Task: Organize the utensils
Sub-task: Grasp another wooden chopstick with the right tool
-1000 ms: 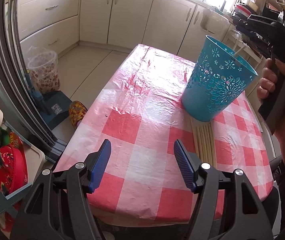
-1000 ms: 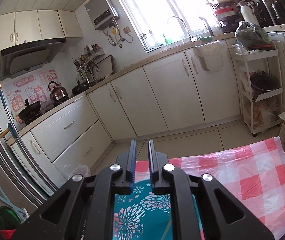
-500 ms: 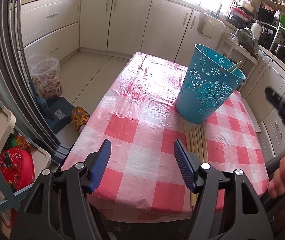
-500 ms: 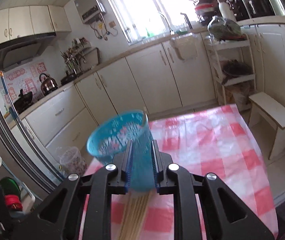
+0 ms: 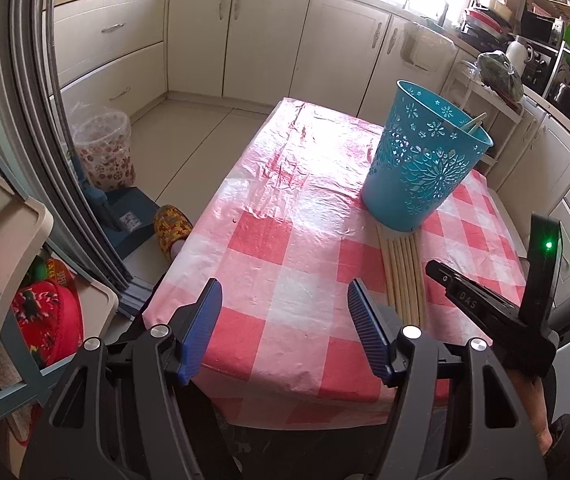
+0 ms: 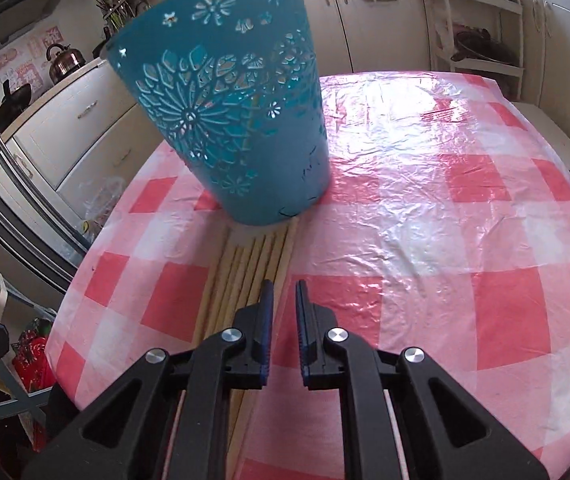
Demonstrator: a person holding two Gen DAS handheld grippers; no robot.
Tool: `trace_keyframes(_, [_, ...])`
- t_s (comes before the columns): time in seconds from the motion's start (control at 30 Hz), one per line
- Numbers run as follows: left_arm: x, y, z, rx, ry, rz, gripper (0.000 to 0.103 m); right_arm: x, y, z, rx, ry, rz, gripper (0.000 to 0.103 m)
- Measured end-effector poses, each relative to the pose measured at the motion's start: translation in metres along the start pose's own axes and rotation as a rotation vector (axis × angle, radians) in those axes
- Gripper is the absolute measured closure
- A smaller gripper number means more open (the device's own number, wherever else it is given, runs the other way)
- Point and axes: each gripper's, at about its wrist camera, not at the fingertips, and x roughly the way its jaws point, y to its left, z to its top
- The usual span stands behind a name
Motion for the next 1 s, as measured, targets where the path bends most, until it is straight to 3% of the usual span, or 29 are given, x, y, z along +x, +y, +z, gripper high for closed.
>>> trace_keyframes(0.33, [0.014,-0.006,-0.003,0.017,0.036,-0.009,0.041,0.009,0.011,-0.002,-0.095,0.034,-0.065,0.095])
trace_keyframes(0.5, [0.034,-0.029,-0.001,0.073,0.086,-0.034,0.041,-0.003,-0.001,-0.012,-0.140,0.037,-0.082,0.096])
trace_keyframes(0.7, [0.075,-0.065,0.005,0.127,0.143,-0.042,0.041,-0.026,-0.036,-0.022,-0.093,0.017,-0.102,0.096])
trace_keyframes(1.0, [0.115,-0.097,0.016,0.188,0.166,0.006,0.041,-0.033,-0.057,-0.024,-0.028,-0.019,-0.042,0.095])
